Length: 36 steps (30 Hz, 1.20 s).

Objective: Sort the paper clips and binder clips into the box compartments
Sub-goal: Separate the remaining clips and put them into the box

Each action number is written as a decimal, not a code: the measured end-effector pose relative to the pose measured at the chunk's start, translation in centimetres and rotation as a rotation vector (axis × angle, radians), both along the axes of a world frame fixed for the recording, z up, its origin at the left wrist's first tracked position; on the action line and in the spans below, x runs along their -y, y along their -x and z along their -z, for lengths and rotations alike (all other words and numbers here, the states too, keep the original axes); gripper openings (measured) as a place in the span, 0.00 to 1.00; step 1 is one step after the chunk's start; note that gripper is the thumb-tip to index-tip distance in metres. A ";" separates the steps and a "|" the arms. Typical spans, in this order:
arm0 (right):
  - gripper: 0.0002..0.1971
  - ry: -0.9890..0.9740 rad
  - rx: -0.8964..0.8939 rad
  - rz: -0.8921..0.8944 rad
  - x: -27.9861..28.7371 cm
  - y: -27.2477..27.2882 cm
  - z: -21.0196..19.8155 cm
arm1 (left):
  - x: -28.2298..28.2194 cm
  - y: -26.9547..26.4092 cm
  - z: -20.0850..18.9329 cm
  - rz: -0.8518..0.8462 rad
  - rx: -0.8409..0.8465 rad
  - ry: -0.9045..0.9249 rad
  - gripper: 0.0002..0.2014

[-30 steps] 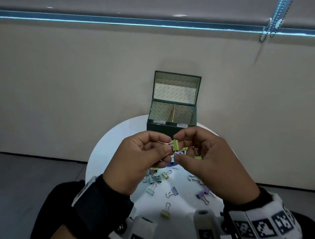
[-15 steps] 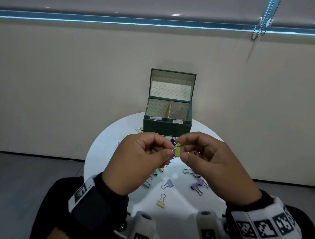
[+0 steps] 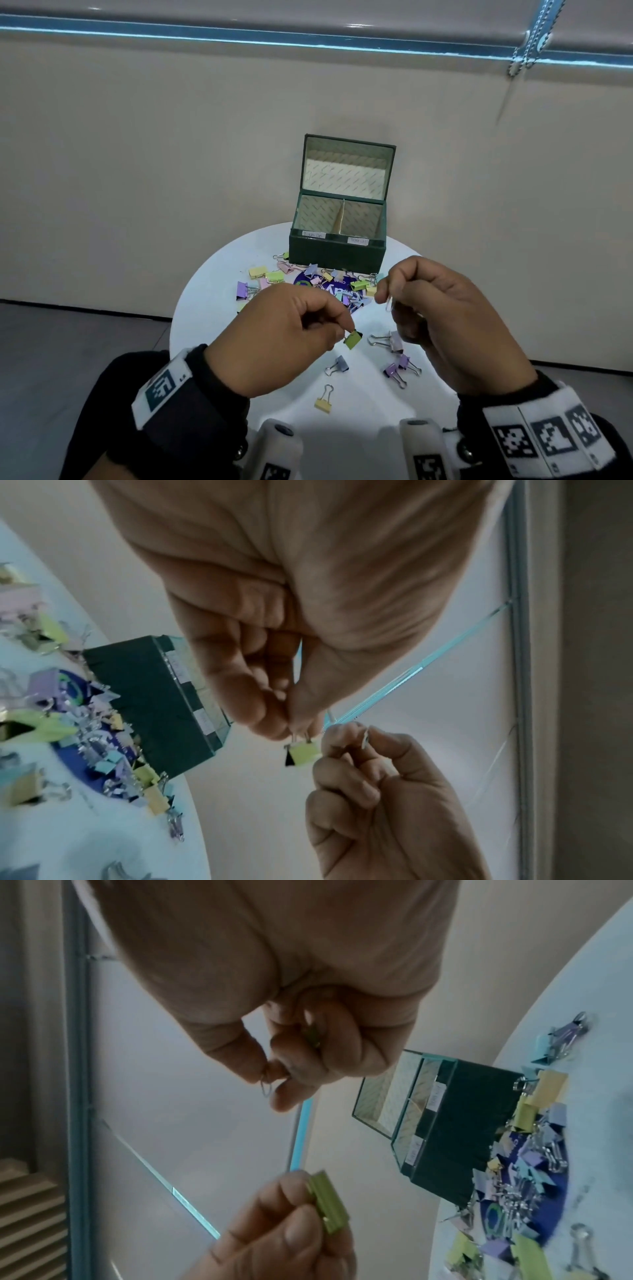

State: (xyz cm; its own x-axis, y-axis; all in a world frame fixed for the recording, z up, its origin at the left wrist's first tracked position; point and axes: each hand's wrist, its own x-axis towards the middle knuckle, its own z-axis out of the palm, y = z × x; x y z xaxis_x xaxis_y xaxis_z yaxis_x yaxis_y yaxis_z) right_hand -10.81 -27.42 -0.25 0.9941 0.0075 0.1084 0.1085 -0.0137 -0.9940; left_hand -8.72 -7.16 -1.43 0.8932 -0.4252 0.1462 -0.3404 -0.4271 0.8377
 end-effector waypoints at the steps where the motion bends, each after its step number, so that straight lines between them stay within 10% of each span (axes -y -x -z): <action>1: 0.12 -0.024 -0.014 0.016 0.2 -0.2 -0.2 | -0.1 -0.2 0.2 -0.017 -0.007 0.025 0.10; 11: 0.09 -0.540 -0.309 0.187 2.4 -5.6 1.3 | -2.6 -8.8 0.3 -0.273 -0.237 0.414 0.06; 20: 0.10 -0.912 -0.392 0.172 4.4 -11.0 1.4 | 0.4 -18.1 -2.2 -0.272 -0.153 0.215 0.02; 36: 0.05 -0.032 -0.200 0.226 4.0 -17.9 -0.4 | 4.0 -22.1 -2.6 -0.209 0.060 -0.096 0.02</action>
State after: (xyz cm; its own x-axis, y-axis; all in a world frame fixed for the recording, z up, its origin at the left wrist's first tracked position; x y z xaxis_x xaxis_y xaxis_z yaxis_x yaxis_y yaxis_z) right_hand 7.07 -31.46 0.19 0.9719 -0.2164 -0.0930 -0.0916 0.0165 -0.9957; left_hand 13.42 -11.13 1.12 0.9542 -0.2467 0.1693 -0.2842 -0.5704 0.7706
